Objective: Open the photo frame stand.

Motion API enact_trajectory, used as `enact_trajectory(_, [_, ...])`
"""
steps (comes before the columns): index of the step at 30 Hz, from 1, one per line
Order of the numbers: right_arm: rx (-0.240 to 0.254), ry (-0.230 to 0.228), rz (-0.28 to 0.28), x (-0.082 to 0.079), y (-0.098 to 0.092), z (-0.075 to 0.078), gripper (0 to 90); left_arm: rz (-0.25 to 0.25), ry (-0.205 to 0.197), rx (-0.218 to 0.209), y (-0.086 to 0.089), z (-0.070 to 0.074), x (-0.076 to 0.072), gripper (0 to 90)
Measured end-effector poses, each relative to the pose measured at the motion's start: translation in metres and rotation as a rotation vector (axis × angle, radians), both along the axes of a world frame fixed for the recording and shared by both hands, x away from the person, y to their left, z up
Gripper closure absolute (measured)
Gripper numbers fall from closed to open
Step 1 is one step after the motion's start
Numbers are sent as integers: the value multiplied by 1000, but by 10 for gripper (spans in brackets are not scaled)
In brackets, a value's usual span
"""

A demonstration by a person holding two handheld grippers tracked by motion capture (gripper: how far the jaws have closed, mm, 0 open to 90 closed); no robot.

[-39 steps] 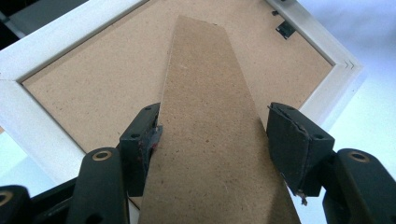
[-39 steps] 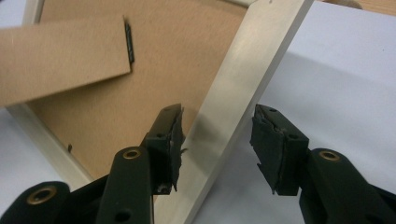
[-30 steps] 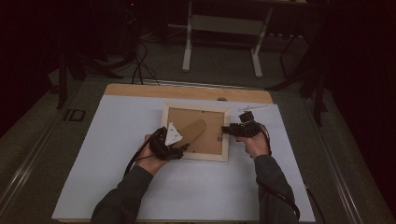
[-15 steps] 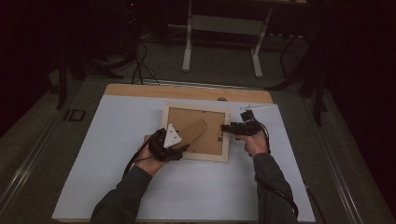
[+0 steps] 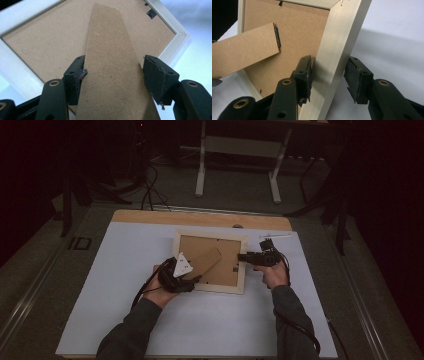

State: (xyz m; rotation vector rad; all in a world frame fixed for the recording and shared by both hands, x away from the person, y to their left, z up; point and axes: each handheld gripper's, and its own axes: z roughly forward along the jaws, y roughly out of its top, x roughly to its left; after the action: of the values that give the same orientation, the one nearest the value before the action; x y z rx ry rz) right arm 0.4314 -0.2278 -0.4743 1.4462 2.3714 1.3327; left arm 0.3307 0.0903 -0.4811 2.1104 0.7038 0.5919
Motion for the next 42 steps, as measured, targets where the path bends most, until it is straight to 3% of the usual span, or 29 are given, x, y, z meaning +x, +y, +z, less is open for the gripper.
enact_trajectory(9, [7, -8, -8, -1, 1, 0, 580, 16, 133, -98, 9, -8, 8, 412])
enact_trajectory(13, [11, -14, -7, -2, 2, 0, 582, 19, 169, -138, 11, -10, 10, 422])
enact_trajectory(17, [10, -17, -9, -3, 1, 0, 581, 17, 230, -214, 16, -9, 14, 453])
enact_trajectory(20, [9, -18, -10, -4, 1, 1, 581, 18, 257, -228, 18, -9, 16, 470])
enact_trajectory(22, [8, -21, -8, -4, 2, 1, 581, 12, 272, -235, 19, -9, 17, 476])
enact_trajectory(26, [-1, -29, -1, -5, 1, 2, 582, -11, 329, -299, 26, -8, 20, 525])
enact_trajectory(31, [-5, -35, 0, -6, 2, 4, 582, -10, 348, -286, 27, -8, 22, 553])
enact_trajectory(36, [-9, -43, 1, -7, 2, 4, 582, -23, 393, -280, 25, -10, 25, 516])
enact_trajectory(42, [-13, -47, 4, -8, 3, 5, 582, -28, 412, -269, 20, -11, 27, 510])
